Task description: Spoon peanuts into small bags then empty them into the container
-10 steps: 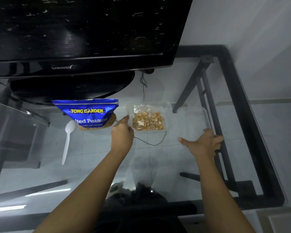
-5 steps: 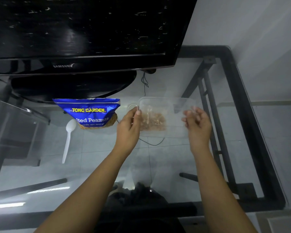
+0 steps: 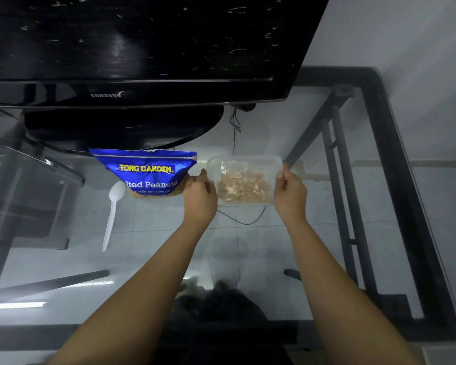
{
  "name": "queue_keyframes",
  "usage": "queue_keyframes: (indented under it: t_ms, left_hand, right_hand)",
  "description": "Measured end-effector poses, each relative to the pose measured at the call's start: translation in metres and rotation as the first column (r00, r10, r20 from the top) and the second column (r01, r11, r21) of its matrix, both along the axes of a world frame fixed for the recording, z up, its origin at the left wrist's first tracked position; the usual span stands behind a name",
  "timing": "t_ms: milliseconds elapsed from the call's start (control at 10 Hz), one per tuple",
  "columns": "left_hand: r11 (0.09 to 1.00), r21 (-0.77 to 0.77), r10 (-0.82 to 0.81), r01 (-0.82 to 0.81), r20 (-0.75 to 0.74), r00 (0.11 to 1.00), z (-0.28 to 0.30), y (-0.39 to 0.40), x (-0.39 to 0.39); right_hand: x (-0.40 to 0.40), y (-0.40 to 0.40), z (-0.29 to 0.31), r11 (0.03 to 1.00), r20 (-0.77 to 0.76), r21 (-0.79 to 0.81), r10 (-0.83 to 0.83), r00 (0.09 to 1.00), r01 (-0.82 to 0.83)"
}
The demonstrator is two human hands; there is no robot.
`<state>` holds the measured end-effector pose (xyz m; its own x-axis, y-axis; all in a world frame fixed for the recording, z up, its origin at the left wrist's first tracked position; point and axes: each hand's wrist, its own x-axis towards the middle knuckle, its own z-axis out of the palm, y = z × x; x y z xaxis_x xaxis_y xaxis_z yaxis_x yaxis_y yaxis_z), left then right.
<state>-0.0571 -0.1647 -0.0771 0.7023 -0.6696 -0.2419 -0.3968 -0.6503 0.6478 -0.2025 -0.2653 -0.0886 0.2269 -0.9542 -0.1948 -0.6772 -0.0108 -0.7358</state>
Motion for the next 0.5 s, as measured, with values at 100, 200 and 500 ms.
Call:
queue_keyframes:
  t_ms: [100, 200, 500]
  left_hand:
    - [0.998, -0.059, 0.030, -0.025, 0.084, 0.996, 0.002, 0.001, -0.002]
    - [0.998, -0.050, 0.028, -0.023, 0.112, 0.993, 0.003, 0.003, -0.005]
    - [0.989, -0.143, -0.006, 0.021, 0.109, 0.994, 0.016, 0.026, -0.016]
  right_hand:
    - [-0.005, -0.003, -0.004, 0.995, -0.093, -0.089, 0.032, 0.995, -0.041]
    - [-0.006, -0.001, -0.006, 0.994, -0.124, -0.091, 0.047, 0.991, -0.058]
    - [-0.013, 0.017, 0.018, 0.963, -0.085, -0.271, -0.028, 0.996, 0.004]
